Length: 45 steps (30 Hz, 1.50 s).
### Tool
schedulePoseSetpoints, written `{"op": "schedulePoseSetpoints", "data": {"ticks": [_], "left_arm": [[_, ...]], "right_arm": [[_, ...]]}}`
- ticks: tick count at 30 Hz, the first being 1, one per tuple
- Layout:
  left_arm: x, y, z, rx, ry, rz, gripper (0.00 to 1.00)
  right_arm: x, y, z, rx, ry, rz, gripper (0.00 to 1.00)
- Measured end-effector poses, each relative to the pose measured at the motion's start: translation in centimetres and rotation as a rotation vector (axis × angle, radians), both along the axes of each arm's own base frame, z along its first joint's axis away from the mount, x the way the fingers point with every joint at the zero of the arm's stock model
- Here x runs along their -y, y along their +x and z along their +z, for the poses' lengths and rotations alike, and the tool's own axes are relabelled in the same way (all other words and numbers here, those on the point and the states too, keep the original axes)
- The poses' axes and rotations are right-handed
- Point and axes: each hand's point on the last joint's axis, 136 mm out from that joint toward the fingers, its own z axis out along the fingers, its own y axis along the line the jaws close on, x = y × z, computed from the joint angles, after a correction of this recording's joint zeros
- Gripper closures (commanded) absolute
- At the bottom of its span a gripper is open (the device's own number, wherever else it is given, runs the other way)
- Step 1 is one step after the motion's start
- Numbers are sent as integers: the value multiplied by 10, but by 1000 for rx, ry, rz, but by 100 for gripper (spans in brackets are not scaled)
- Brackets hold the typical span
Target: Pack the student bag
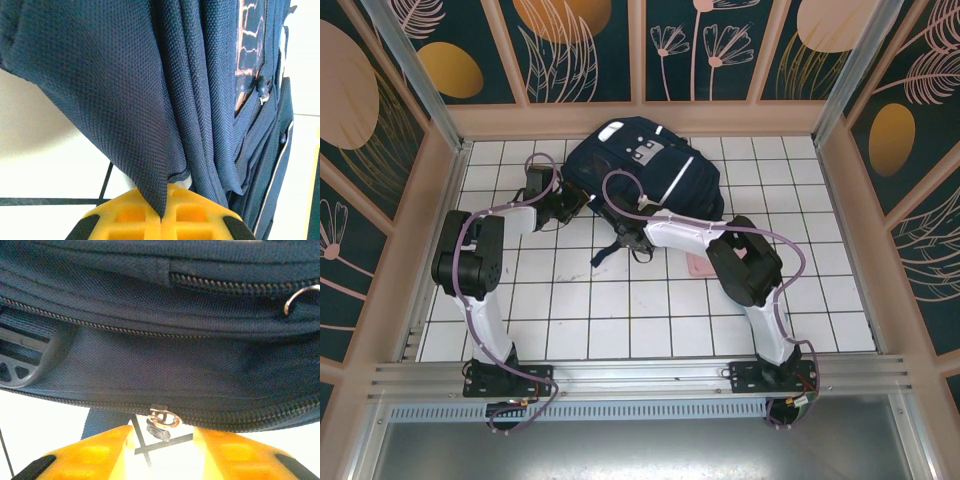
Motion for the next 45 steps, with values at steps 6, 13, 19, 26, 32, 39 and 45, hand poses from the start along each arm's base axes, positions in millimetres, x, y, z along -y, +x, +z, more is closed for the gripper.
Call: {"op": "schedulePoseSetpoints", "data": {"ticks": [6,13,19,26,32,39,45], "left_arm": [[1,0,3,6,-1,-2,100],[2,0,3,6,0,-2,100],[-1,-3,1,4,13,10,100],[0,-12,-1,5,46,27,100],[-3,-13,2,19,72,50,100],[-9,-15,-1,16,93,64,100],[-24,-13,7,32,108,85,100]], "right_arm": [[1,8,-3,4,-31,2,70],[5,10,-7,-6,-71,6,88],[10,10,-6,5,-92,-3,97],[35,-1,7,26,-145,-20,100],[59,-10,15,30,-200,-19,100],[96,-7,19,13,-237,-31,98],[114,-2,29,23,-214,-1,91]]}}
